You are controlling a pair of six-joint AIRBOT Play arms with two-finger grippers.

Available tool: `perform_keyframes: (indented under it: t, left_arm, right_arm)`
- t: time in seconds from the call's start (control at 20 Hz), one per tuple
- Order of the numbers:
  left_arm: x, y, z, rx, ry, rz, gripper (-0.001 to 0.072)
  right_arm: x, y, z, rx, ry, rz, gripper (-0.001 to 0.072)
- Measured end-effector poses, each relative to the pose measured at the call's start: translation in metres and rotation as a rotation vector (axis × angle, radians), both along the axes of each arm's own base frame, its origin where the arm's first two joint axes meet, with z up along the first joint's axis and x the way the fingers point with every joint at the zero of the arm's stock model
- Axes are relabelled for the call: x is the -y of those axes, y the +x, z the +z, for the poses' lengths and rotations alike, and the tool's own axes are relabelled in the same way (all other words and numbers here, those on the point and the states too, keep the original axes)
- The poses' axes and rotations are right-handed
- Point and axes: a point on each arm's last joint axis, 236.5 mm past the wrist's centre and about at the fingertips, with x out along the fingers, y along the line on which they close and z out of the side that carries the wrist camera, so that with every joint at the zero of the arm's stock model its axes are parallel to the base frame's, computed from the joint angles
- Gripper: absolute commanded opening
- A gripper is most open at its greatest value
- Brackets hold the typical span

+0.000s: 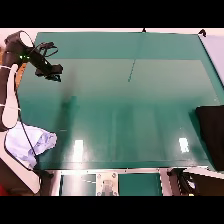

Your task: Fold the shirts.

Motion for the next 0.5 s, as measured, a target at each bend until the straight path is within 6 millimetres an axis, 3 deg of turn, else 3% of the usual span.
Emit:
perform_keyframes:
  t: [0.05,0.2,0.35,0.5]
  left_arm:
    - [0.000,0.000,0.000,0.000,0.000,0.000,0.0023]
    - [0.003,0.001,0.001,0.006,-0.011,0.000,0.0023]
    - [0.009,0.002,0.008,0.021,-0.038,-0.006,0.0022]
    - [0.018,0.000,0.031,0.065,-0.074,-0.022,0.0022]
  right_arm:
    - [0.002,0.004,-0.001,0.002,-0.012,0.007,0.0300]
    - [0.003,0.038,-0.001,0.071,-0.051,0.064,0.0079]
    - [-0.009,0.105,0.005,0.221,-0.090,0.187,0.0033]
    - [-0.040,0.172,0.015,0.355,-0.109,0.351,0.0022]
